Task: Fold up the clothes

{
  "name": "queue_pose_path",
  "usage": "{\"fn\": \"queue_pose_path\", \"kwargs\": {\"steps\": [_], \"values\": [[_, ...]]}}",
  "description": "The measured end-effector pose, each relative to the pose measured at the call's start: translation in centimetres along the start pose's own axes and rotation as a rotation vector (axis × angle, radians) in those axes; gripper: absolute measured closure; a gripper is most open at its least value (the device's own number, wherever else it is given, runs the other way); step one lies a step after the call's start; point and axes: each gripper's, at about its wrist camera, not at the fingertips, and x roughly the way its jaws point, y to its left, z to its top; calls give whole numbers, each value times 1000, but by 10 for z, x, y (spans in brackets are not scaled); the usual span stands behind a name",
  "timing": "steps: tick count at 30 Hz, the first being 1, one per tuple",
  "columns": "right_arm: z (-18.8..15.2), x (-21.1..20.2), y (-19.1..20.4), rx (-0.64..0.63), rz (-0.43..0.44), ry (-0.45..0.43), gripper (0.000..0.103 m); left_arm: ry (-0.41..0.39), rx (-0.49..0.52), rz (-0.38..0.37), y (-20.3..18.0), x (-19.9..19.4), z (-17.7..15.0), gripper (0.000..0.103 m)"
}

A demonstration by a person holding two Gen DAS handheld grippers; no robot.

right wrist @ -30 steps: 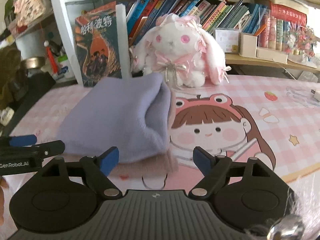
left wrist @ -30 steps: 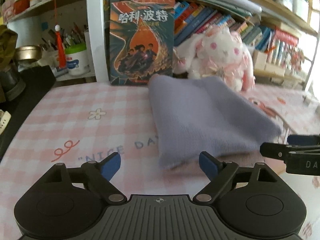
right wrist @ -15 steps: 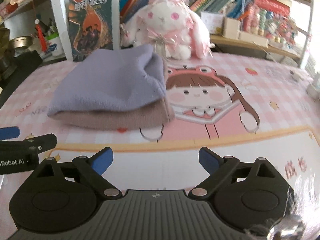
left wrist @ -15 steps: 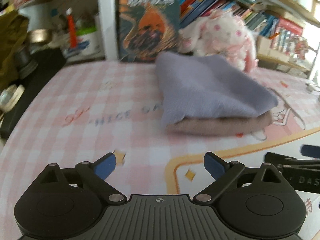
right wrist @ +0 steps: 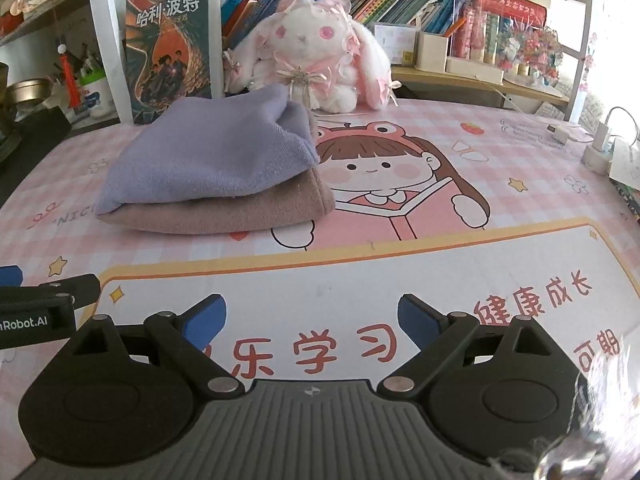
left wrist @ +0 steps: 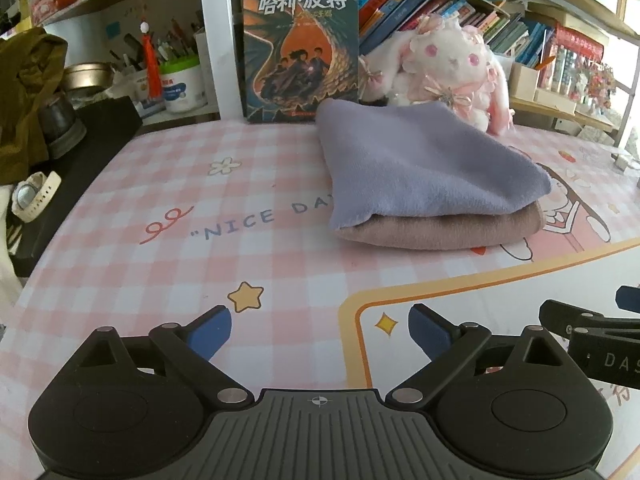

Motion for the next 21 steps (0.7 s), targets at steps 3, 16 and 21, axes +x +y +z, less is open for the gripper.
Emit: {"fn": "queue_pose_path", "kwargs": {"steps": [3,16,21], "values": [[1,-2,-1,1,-3,-7,7,-14,9,-3,-1,-2,1,6],[5,-4,-1,4,-10,-30,7,-43,42,-22,-8,-7,6,6],[5,-5,-1,8,-9,-42,7,-31,49,-23,-8,-5,6,6]]}}
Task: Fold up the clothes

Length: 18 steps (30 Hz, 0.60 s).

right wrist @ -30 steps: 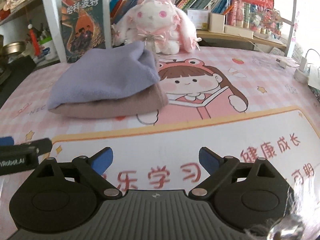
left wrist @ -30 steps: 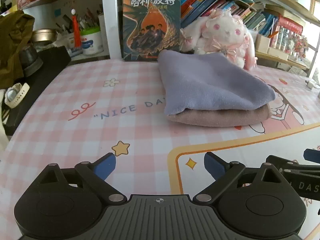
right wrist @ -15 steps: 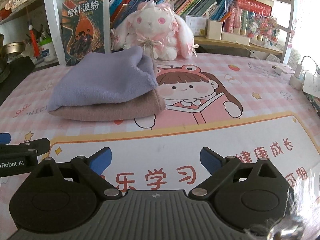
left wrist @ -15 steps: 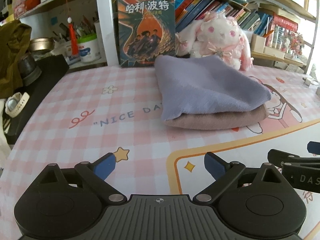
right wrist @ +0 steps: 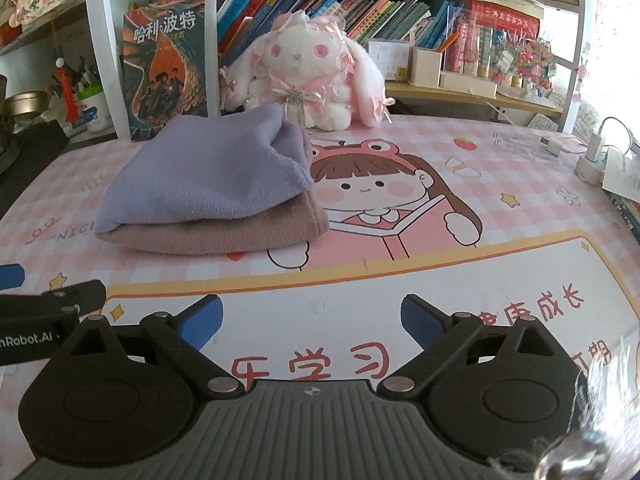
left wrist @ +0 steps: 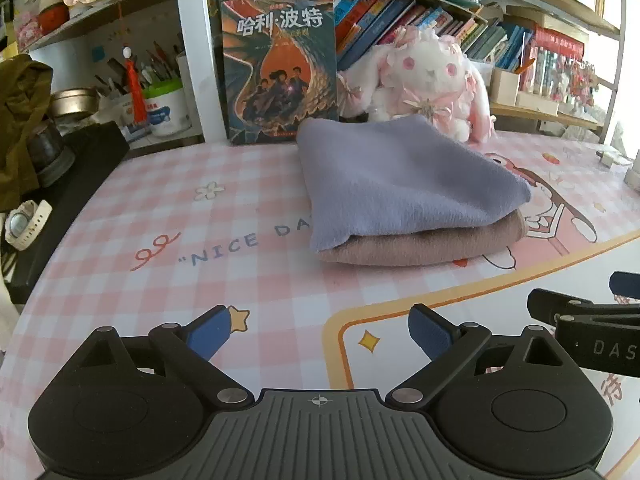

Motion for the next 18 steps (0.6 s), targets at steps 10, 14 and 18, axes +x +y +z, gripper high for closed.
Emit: {"fn": "queue_pose_path", "kwargs": {"steps": [10,14,18], "values": [[1,3,0,7,9,9,6,10,4,1,0,2,1,6],[1,3,0,8,10,12,6,11,5,0,0,2,1,2],[1,4,1,7,12,14,6,13,3,0,0,3,1,2]]}}
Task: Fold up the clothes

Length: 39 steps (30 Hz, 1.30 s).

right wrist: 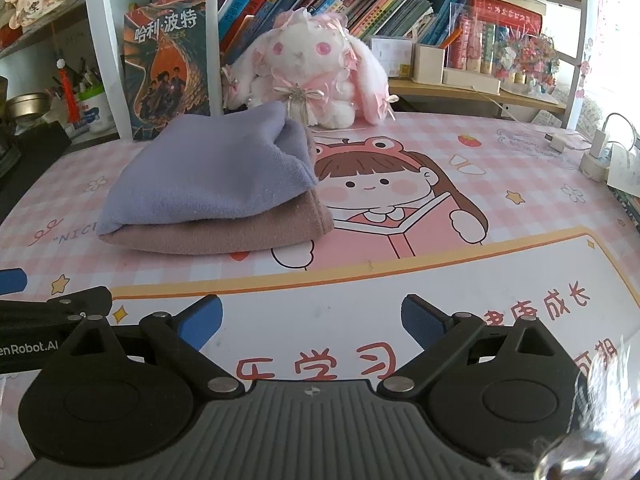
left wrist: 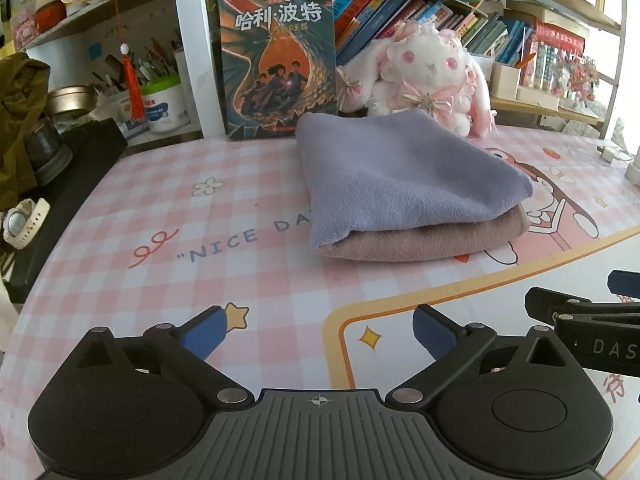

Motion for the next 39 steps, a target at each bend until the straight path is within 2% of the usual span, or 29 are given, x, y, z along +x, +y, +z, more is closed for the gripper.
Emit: {"fn": "queue_pose_path", "kwargs": {"steps": [23,39], "values": [[-1,3,0,7,14,16,6,15,1,2,-1,1,0,2],[-3,2,0,8,14,19,6,20,-11,-24,1,1,0,2]]}}
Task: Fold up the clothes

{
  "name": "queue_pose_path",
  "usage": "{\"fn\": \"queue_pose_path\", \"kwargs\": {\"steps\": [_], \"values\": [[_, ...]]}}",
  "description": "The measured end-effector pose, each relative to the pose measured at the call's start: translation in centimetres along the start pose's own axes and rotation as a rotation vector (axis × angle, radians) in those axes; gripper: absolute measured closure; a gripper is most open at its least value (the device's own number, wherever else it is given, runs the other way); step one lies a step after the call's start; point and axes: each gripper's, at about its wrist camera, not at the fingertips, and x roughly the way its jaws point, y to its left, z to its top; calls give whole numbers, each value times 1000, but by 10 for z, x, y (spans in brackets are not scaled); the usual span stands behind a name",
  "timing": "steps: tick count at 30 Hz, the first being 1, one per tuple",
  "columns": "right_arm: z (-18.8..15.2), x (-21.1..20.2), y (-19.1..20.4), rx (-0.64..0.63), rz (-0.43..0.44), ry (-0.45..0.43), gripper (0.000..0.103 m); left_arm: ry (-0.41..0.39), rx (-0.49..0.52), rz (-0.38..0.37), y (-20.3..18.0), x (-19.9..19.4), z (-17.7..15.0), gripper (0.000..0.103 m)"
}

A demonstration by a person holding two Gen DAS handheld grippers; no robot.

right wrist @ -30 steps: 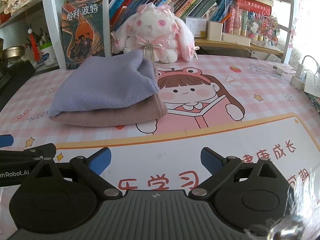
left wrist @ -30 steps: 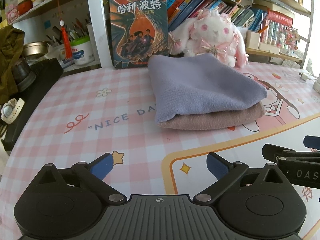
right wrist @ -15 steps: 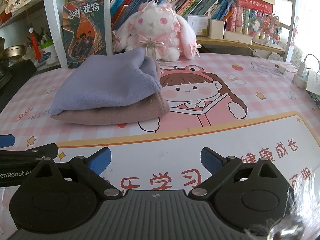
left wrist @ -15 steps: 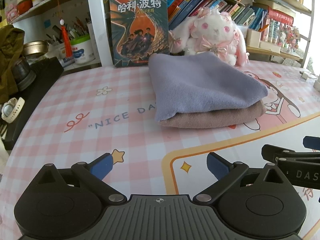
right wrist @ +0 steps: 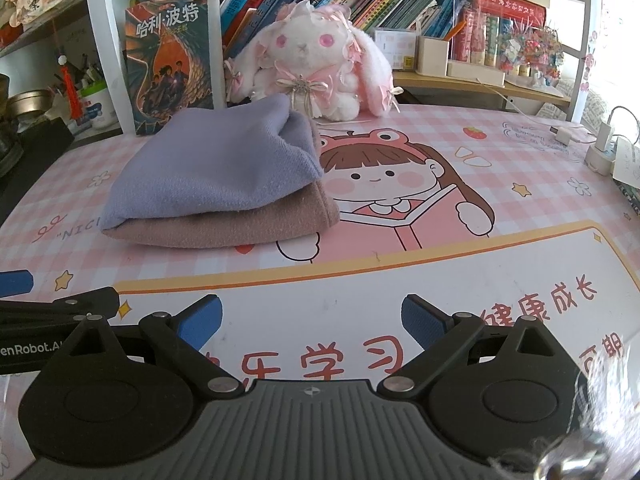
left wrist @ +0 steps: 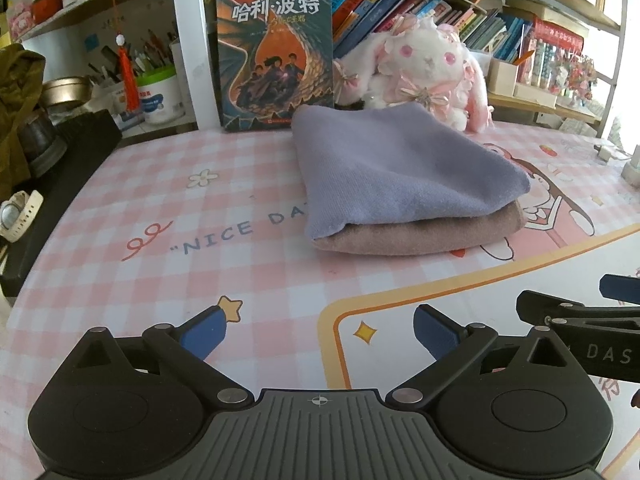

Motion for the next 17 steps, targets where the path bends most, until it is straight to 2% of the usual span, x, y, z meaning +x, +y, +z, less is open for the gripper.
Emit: {"fn": "queue_pose_path", "kwargs": {"steps": [17], "values": [[-2,1,0,-1,-1,7,6,-4,-5,5,0,0,-1,0]]}}
